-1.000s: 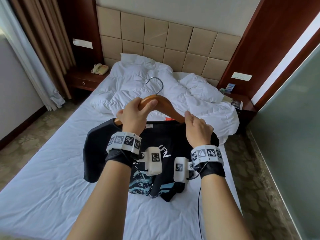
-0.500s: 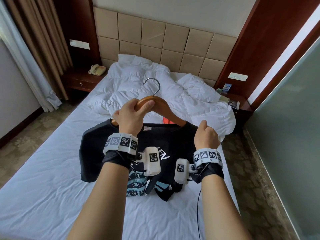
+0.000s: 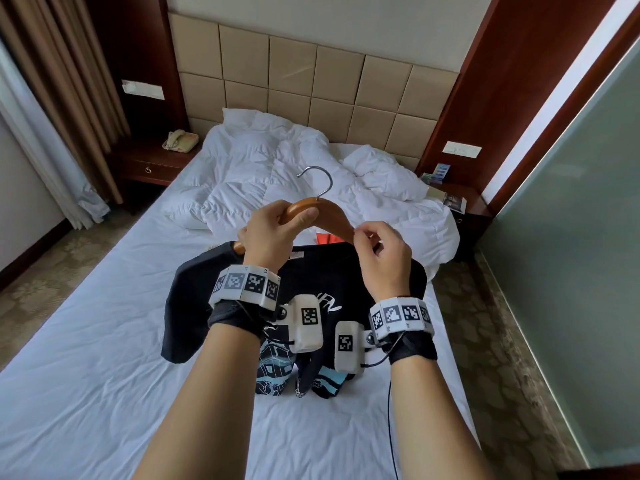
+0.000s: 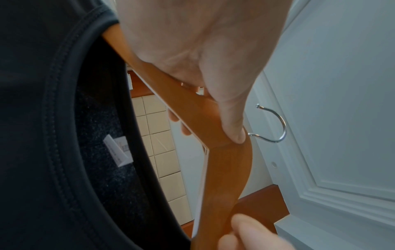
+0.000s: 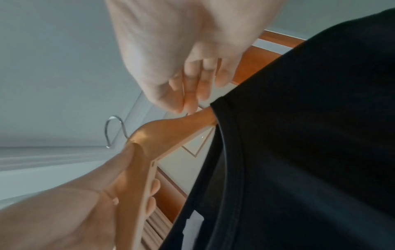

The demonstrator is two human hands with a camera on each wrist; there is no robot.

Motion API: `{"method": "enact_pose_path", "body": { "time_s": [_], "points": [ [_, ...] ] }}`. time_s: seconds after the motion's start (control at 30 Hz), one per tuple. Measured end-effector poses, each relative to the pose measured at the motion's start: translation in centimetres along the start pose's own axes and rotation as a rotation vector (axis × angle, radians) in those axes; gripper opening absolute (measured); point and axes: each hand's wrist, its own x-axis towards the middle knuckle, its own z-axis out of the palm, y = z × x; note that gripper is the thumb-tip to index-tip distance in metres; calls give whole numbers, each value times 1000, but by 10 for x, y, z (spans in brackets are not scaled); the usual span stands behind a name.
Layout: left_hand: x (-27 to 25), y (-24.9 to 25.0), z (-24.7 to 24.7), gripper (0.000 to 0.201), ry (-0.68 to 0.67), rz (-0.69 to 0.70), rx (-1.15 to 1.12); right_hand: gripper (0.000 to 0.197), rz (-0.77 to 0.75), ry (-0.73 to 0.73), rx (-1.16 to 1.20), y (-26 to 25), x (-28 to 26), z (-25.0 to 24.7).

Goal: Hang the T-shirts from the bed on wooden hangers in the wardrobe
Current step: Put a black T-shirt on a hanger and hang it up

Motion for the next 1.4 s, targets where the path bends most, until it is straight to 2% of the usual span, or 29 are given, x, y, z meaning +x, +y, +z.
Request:
{"method": "enact_pose_path", "body": {
  "time_s": [0.1,0.2,0.27,0.37,0.47,0.63,0.73,0.83,0.93,1.03,1.13,1.2,1.23,1.3,1.37,1.4],
  "points": [
    [0,-2,1,43,-25,16,-46,9,125,-268,38,-4,-2,0],
    [-2,0,3,38,-37,20,-69,16,222,-517,-88,-1,-7,6],
    [-5,4,5,39,-41,25,-68,28,232,-670,-179,0,-13,12],
    [-9,9,10,42,-50,25,-66,36,238,-792,-295,-2,-22,22],
    [-13,7,12,45,-62,15,-66,14,271,-697,-235,-2,-27,24],
    [-13,2,10,46,-53,22,-119,12,305,-505,16,-10,-25,19],
    [-14,4,9,40,-70,18,-132,11,312,-482,104,-15,-19,17],
    [-14,4,9,37,-80,8,-117,19,282,-527,22,-14,-18,16],
    [-14,6,10,39,-77,3,-101,14,315,-523,18,-11,-18,11],
    [-14,7,11,35,-73,2,-93,14,288,-405,81,-11,-14,1],
    [-11,3,12,35,-50,-18,-85,11,211,-180,157,-10,-7,-13],
    [-7,1,13,40,-54,-18,-77,11,118,-15,51,-5,0,-21],
    [-6,1,14,45,-61,-12,-84,14,66,14,-43,-1,4,-24],
    [-4,2,17,51,-72,8,-115,27,68,-79,-258,9,14,-27],
    [-1,6,19,52,-57,17,-129,45,193,-209,-464,14,17,-31],
    [1,7,20,52,-51,18,-141,51,238,-218,-521,15,18,-33]
  ]
}}
